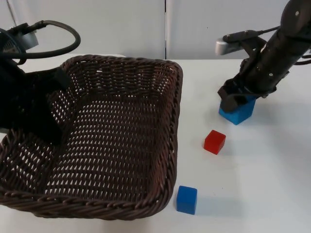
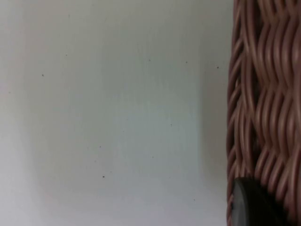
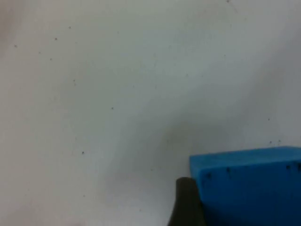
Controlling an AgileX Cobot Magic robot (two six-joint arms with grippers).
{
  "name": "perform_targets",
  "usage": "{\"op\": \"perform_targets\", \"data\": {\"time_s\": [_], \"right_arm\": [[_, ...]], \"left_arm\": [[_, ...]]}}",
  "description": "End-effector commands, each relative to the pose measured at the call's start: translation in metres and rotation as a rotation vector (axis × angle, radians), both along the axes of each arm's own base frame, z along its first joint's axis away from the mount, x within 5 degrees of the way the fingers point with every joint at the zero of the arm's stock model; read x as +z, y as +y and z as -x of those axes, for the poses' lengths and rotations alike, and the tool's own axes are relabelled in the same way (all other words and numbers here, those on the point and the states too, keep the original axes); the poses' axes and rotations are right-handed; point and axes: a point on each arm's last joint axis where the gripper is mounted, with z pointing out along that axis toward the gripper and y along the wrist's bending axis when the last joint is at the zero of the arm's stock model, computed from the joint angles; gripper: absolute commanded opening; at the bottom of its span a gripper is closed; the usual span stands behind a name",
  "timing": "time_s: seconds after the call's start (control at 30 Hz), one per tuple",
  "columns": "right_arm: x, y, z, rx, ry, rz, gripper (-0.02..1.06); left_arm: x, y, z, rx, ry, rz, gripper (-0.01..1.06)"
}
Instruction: Pick up the basket with the left hand and place the largest block into the basket with the right hand.
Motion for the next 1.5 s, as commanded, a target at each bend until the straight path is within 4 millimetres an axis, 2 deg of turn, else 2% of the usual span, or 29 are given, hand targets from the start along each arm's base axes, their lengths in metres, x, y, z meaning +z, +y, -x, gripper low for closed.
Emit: {"op": "perform_targets", "data": {"time_s": [0.0, 0.07, 0.1, 0.27, 0.3, 0.43, 0.47, 0.6, 0.63, 0.77, 0.97, 1.47], "right_arm": [[0.02, 0.0, 0.001, -0.012, -0.009, -0.018, 0.0], [0.037, -0.001, 0.005, 0.002, -0.011, -0.015, 0.0], [0.037, -0.001, 0.005, 0.002, -0.011, -0.015, 0.0], [0.1, -0.007, 0.021, 0.045, -0.065, 0.006, 0.0], [0.1, -0.007, 0.021, 0.045, -0.065, 0.006, 0.0], [0.158, -0.014, 0.044, 0.063, -0.11, -0.012, 0.0], [0.158, -0.014, 0.044, 0.063, -0.11, -0.012, 0.0], [0.199, -0.02, 0.065, 0.077, -0.148, -0.026, 0.0], [0.199, -0.02, 0.065, 0.077, -0.148, -0.026, 0.0], [0.226, -0.024, 0.081, 0.083, -0.185, -0.04, 0.0], [0.241, -0.027, 0.089, 0.083, -0.221, -0.05, 0.0], [0.24, -0.026, 0.09, 0.067, -0.208, -0.063, 0.0]], "left_arm": [[0.005, -0.002, 0.001, 0.023, -0.006, 0.031, 0.0], [0.005, -0.002, 0.001, 0.023, -0.006, 0.031, 0.0], [0.005, -0.002, 0.001, 0.023, -0.006, 0.031, 0.0], [0.005, -0.002, 0.001, 0.023, -0.006, 0.031, 0.0], [0.005, -0.002, 0.001, 0.023, -0.006, 0.031, 0.0], [0.005, -0.002, 0.001, 0.023, -0.006, 0.031, 0.0], [0.005, -0.002, 0.001, 0.023, -0.006, 0.031, 0.0], [0.005, -0.002, 0.001, 0.023, -0.006, 0.031, 0.0], [0.005, -0.002, 0.001, 0.023, -0.006, 0.031, 0.0], [0.005, -0.002, 0.001, 0.023, -0.006, 0.031, 0.0], [0.005, -0.002, 0.001, 0.023, -0.004, 0.033, 0.0], [0.005, -0.002, 0.001, 0.021, -0.003, 0.031, 0.0]]}}
